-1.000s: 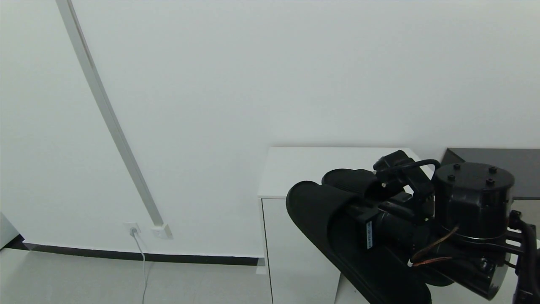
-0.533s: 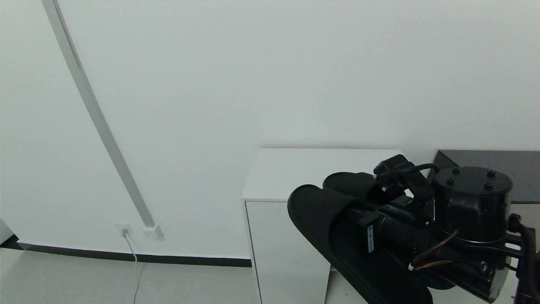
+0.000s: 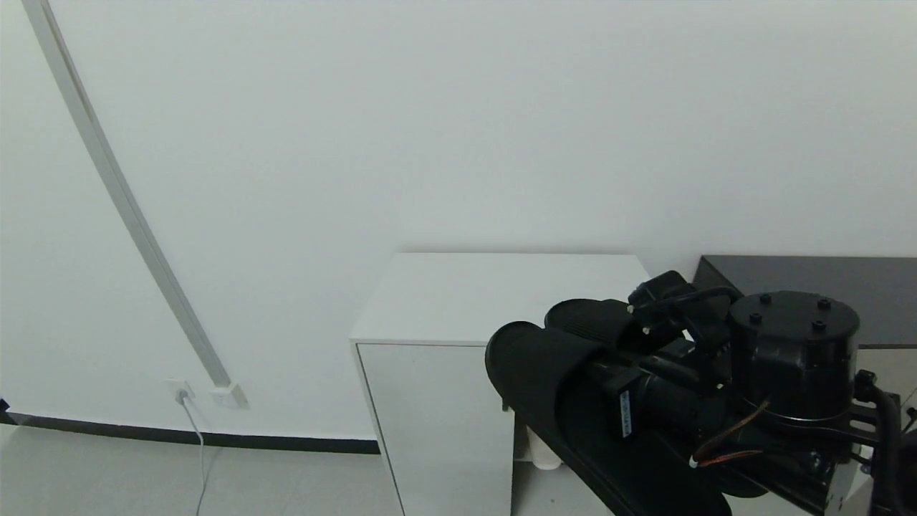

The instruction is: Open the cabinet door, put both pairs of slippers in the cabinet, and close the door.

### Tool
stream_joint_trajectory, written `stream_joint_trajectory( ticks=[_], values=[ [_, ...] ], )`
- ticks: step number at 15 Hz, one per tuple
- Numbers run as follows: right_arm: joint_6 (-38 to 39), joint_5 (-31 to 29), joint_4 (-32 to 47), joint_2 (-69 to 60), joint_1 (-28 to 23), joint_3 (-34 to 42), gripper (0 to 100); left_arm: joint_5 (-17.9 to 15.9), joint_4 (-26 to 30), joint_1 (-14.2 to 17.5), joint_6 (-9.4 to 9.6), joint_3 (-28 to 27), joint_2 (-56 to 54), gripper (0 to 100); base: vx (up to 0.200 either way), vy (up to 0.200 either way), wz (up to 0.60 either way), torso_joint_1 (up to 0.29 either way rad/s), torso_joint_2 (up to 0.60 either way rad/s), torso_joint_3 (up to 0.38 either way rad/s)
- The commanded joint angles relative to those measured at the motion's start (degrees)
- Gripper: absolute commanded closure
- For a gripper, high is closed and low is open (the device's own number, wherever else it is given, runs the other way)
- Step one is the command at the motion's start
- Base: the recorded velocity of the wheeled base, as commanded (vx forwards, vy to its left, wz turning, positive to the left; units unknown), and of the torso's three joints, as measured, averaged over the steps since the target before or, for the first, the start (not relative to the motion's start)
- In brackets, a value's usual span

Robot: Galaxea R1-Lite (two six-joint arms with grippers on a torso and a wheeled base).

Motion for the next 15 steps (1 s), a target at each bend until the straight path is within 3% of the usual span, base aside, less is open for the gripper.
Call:
stream_joint_trajectory(
  ticks=[1, 7, 15],
  values=[
    [-0.05, 0.03, -0.01, 0.2, 0.02, 0.02, 100, 0.03, -0.01, 0.01, -0.04, 0.0, 0.07, 100, 0.0, -0.2, 0.0, -0.002, 0.0, 0.007],
    [-1.11, 0.29, -1.33, 0.38, 0.02, 1.34, 100, 0.12, -0.01, 0.01, -0.12, 0.0, 0.07, 100, 0.0, -0.2, 0.0, 0.003, 0.0, 0.003],
    [-1.28, 0.03, -4.84, 1.87, 0.02, 2.04, 100, 0.12, -0.01, 0.01, -0.04, 0.0, 0.07, 100, 0.0, 0.0, 0.0, 0.0, 0.0, 0.0]
  ],
)
